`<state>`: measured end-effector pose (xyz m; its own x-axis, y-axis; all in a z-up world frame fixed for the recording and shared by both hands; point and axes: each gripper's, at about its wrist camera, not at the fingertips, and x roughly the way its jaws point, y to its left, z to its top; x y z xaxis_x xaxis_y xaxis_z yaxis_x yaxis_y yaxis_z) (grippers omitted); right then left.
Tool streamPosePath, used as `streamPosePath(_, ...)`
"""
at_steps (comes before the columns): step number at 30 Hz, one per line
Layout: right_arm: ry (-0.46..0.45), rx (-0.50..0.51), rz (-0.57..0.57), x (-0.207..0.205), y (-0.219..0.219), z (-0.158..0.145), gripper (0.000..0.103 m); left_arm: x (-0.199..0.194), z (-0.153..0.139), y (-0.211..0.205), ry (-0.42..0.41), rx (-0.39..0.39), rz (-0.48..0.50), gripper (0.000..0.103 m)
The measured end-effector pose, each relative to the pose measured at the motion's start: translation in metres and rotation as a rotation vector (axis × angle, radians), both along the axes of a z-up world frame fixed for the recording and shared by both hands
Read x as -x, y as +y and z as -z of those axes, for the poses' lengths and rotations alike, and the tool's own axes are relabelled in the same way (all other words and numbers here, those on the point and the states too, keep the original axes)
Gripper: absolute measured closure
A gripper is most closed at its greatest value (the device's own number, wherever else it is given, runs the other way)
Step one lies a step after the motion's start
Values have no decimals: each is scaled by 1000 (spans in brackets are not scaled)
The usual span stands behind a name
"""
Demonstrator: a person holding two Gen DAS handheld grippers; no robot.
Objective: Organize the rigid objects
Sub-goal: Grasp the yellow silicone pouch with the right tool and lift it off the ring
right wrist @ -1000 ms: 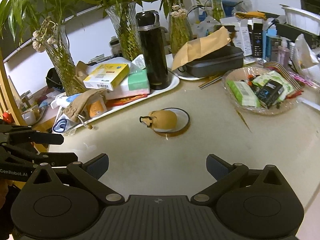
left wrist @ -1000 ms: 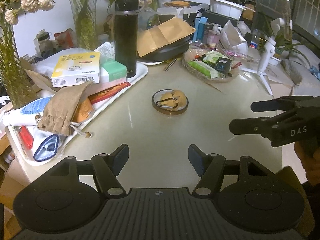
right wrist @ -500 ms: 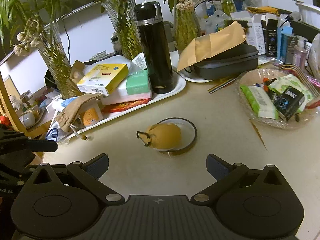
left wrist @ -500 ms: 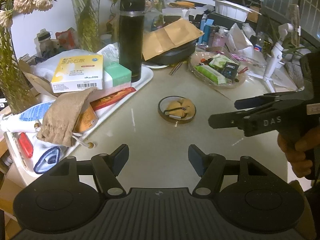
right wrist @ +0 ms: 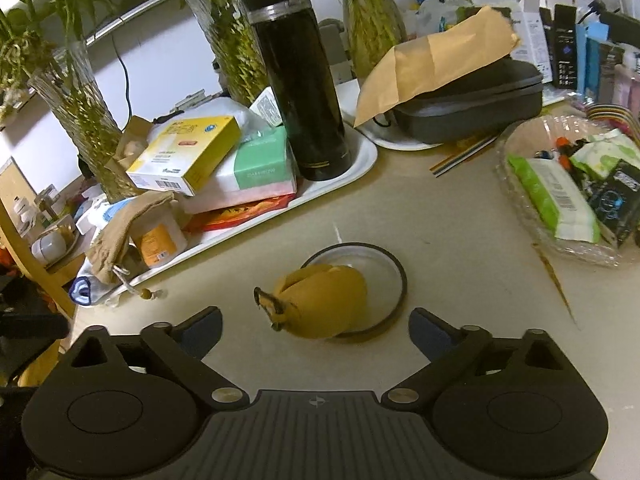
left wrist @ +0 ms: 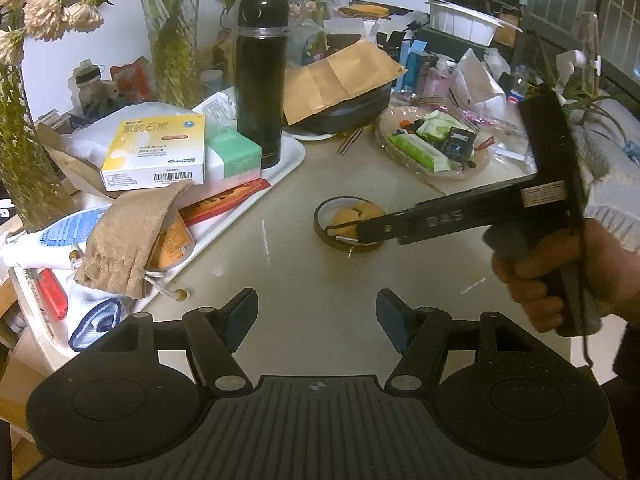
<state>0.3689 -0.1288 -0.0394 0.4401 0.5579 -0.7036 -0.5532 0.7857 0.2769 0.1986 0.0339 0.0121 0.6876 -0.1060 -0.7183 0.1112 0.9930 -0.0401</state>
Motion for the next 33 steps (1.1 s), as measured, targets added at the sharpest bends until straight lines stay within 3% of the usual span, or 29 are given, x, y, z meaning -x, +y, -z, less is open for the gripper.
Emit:
streamPosePath(7, 22, 2, -23, -16, 14, 13, 11, -1, 0, 1, 2, -16, -5, 38)
streamPosePath(18, 42, 19, -33, -25, 28, 27, 25, 0, 1, 4, 16, 9, -10, 38)
streamPosePath(33, -3, 2, -67, -10, 26, 8, 28, 0, 1, 2, 18, 14, -17, 38)
